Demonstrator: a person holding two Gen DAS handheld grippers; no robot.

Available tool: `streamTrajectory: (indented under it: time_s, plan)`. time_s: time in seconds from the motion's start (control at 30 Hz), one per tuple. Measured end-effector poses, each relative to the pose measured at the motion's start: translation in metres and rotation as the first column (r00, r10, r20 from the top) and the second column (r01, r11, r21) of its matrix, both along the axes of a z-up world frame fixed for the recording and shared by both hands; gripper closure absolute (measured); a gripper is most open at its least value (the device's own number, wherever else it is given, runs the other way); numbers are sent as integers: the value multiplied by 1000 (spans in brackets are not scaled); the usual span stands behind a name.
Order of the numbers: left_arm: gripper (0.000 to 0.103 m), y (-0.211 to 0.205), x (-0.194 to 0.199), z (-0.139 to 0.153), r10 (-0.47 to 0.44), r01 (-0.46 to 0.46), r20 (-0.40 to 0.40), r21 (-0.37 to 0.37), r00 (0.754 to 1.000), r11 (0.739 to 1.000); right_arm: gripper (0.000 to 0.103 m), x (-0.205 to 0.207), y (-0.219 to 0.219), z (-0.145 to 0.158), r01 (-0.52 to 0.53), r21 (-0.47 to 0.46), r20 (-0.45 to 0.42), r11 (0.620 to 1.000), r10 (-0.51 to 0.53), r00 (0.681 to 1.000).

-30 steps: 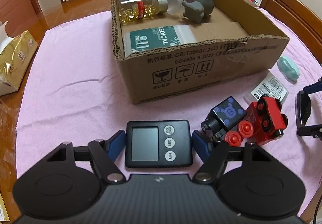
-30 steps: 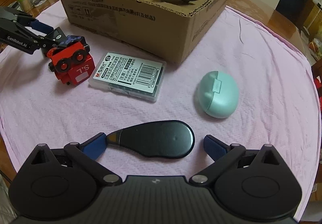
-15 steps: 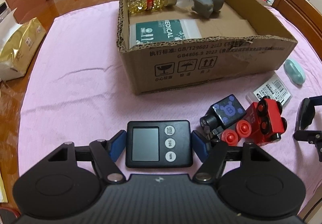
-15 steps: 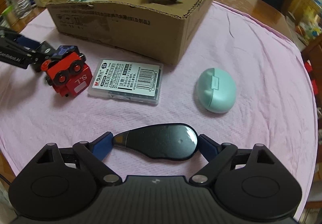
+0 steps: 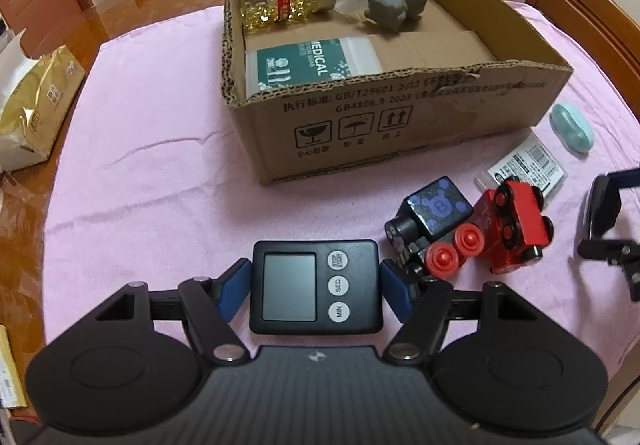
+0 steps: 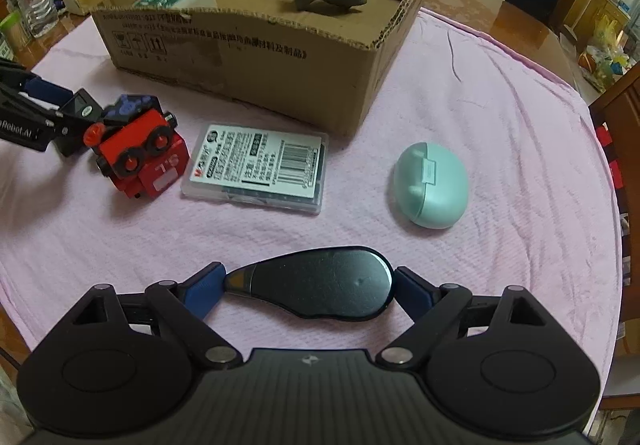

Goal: Organize rigid objects
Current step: 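Grasp the black timer with left tool while right tool grasps the black oval case, then carry timer into box with left tool while right tool drops the black case in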

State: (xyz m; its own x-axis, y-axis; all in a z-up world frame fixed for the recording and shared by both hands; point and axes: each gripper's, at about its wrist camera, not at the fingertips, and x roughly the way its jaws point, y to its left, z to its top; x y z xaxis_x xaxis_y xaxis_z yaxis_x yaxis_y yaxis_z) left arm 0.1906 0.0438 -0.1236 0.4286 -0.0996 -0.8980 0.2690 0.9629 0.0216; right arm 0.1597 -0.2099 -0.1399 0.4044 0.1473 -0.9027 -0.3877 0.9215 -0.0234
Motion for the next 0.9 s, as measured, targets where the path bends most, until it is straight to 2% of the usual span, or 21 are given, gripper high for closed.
streamTrajectory:
  time_s: [0.17,0.3,0.6,0.73,0.9]
  plan:
    - [34,2,-4,18,-35,35,4,9,999,999,10,0,-1,20,5,7,15,1000,-5,1000]
    - [34,4,-7,42,-65,65,25,10,998,998,10,3,1,49,-11,30,54,999,9,998]
    - [34,6,10,89,-75,78,103,-33,992,996,10,41,25,108,-52,85,201,995,34,979]
    - [34,3,29,101,-63,70,134,-41,989,997,10,70,39,112,-47,121,221,992,19,975]
    - [34,-2,56,108,-45,52,170,-36,984,998,10,98,55,97,-33,114,188,993,11,982]
